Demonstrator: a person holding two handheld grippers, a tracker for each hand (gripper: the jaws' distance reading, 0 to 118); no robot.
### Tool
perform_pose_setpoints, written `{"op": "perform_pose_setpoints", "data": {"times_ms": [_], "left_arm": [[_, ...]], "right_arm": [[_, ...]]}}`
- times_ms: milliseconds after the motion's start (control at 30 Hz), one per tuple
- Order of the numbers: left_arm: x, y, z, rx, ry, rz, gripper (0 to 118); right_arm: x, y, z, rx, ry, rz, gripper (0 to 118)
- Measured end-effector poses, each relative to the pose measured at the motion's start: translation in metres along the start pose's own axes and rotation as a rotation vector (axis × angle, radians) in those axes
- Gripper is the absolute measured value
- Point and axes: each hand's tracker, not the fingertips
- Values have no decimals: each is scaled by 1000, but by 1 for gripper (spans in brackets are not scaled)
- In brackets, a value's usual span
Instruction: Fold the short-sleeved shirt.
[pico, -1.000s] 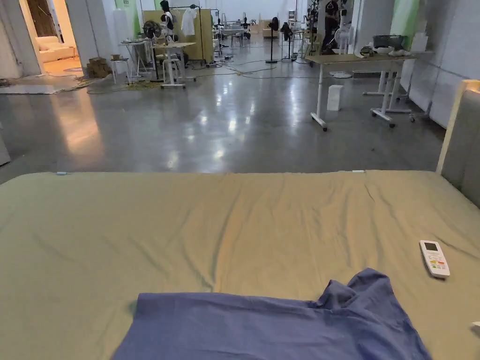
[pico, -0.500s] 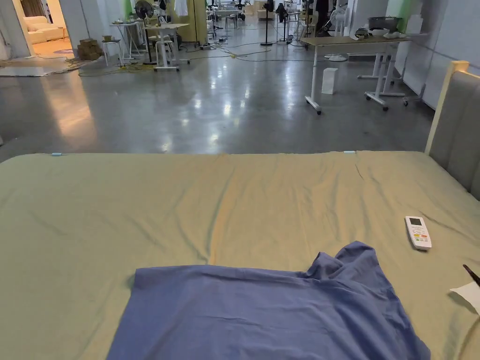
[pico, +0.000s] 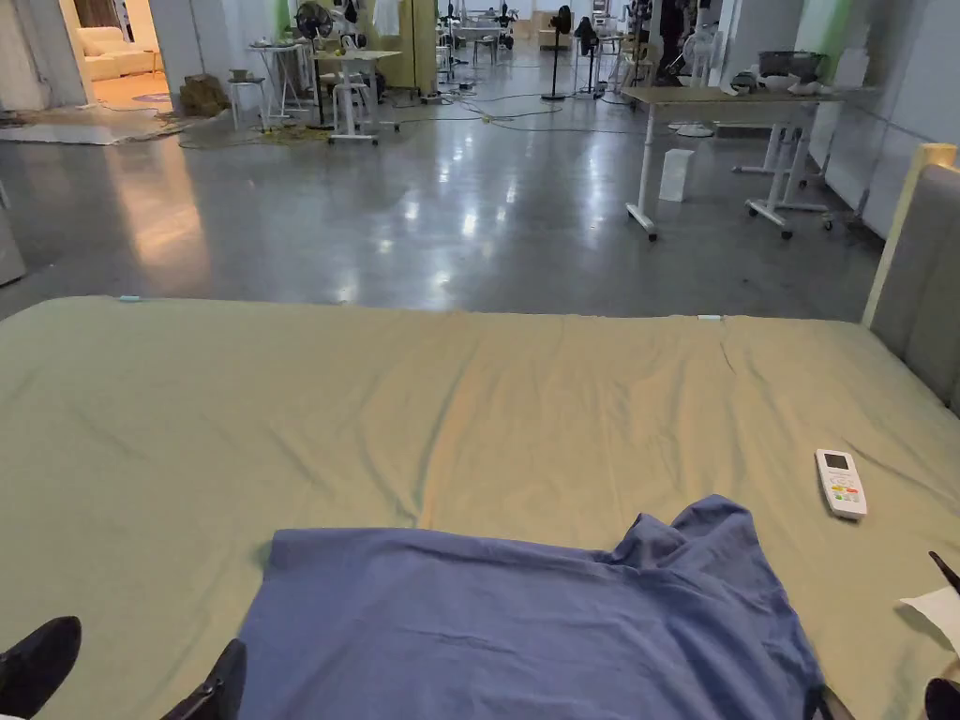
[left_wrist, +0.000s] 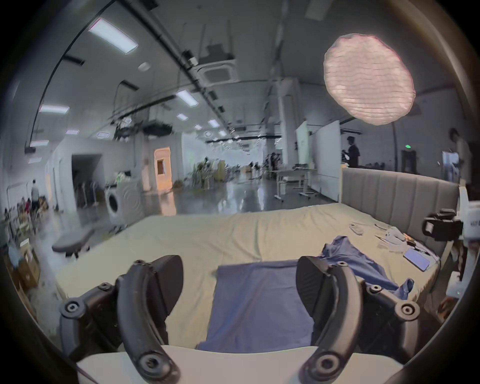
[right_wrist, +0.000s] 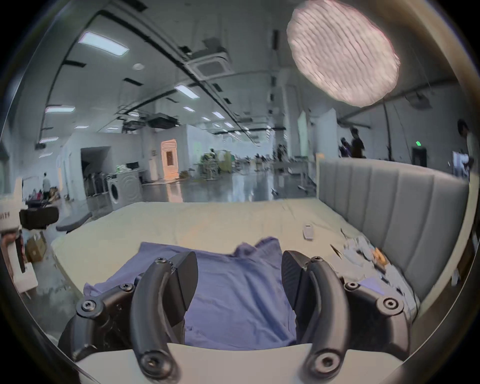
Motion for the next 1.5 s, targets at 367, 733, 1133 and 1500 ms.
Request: {"op": "perform_pose_setpoints", "data": {"times_ms": [367,733,1133,1500], "left_arm": [[7,-4,-1,-39,-114,39,0],[-20,-17,-3,-102,-73,128,0],[-106,-106,-26,-404,103,369,25],[-111,-200,-93,-628,69,314,76]], "right_arm": [[-18,-3,-1,-17,-12,13,0],[-7,-10,0,-46,-12,-14,0],[2,-38,-3,-174,6,-117,0],[0,-41,-8,-217,3,-116,0]]}}
